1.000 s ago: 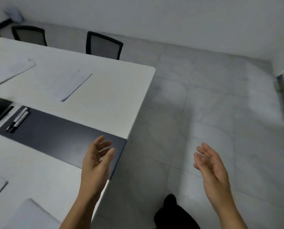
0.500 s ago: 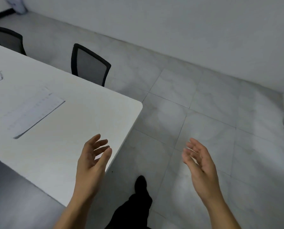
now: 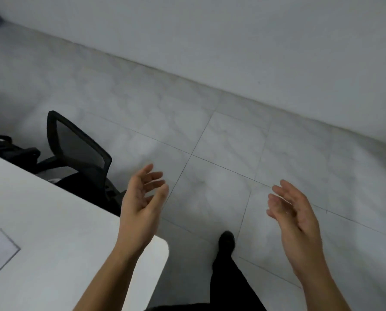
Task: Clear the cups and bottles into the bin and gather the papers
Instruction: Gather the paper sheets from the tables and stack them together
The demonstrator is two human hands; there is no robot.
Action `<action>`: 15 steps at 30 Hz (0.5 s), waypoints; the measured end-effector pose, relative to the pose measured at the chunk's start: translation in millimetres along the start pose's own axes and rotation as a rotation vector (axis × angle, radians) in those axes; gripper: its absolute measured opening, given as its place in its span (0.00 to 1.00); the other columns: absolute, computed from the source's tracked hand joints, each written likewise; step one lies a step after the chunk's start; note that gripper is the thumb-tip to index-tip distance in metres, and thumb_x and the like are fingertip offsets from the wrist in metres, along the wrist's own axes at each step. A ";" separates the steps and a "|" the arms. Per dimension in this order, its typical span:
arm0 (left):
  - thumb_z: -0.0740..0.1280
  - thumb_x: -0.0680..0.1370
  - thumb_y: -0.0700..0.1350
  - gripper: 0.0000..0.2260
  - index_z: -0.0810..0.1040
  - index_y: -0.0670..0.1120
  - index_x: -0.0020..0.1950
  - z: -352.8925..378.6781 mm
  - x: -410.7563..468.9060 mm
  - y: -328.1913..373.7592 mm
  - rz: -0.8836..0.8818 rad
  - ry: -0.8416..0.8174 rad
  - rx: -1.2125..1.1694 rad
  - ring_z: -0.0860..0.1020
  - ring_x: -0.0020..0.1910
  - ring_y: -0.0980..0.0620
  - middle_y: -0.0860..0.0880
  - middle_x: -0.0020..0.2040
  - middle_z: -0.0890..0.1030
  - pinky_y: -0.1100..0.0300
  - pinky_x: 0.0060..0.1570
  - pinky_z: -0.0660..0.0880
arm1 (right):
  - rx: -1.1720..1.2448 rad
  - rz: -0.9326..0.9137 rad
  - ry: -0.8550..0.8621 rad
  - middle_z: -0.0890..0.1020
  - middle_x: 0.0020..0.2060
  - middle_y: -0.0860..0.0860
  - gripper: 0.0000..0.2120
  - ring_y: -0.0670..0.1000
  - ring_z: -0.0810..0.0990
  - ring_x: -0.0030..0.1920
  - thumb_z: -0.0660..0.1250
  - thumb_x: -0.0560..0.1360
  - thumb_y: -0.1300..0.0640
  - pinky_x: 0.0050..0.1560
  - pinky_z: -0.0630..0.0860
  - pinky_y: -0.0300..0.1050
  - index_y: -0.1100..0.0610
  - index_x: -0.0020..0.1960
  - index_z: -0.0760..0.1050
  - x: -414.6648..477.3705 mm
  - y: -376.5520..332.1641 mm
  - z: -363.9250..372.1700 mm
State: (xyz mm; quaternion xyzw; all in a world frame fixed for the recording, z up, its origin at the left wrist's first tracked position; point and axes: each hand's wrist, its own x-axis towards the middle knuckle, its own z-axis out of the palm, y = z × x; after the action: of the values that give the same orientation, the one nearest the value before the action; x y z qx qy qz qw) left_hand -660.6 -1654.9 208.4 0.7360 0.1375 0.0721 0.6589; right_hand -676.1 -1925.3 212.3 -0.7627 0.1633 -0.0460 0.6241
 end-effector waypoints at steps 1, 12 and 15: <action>0.68 0.74 0.48 0.24 0.71 0.52 0.70 10.9 25.5 -3.9 -0.004 0.020 0.000 0.80 0.58 0.54 0.52 0.60 0.80 0.56 0.55 0.77 | 0.002 -0.002 -0.021 0.80 0.61 0.41 0.22 0.44 0.79 0.62 0.67 0.72 0.45 0.64 0.75 0.60 0.41 0.66 0.74 30.1 -0.3 8.2; 0.69 0.74 0.47 0.22 0.72 0.54 0.68 29.7 250.5 20.5 -0.081 0.490 -0.067 0.79 0.59 0.52 0.51 0.60 0.80 0.56 0.56 0.75 | -0.074 -0.086 -0.555 0.80 0.61 0.41 0.19 0.38 0.78 0.60 0.68 0.78 0.56 0.61 0.77 0.48 0.45 0.68 0.72 351.6 -88.6 190.1; 0.71 0.77 0.41 0.21 0.72 0.52 0.69 5.4 286.4 21.4 -0.104 0.647 -0.121 0.80 0.59 0.52 0.49 0.60 0.81 0.57 0.55 0.75 | -0.090 -0.122 -0.731 0.79 0.61 0.41 0.20 0.39 0.78 0.61 0.68 0.78 0.56 0.59 0.76 0.45 0.45 0.68 0.72 392.5 -117.5 262.0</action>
State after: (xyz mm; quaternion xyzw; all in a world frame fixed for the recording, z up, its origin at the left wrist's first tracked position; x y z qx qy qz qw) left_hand -384.2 -1576.8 207.4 0.6266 0.3725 0.2762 0.6263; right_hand -211.9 -1780.4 216.7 -0.7639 -0.1142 0.1996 0.6030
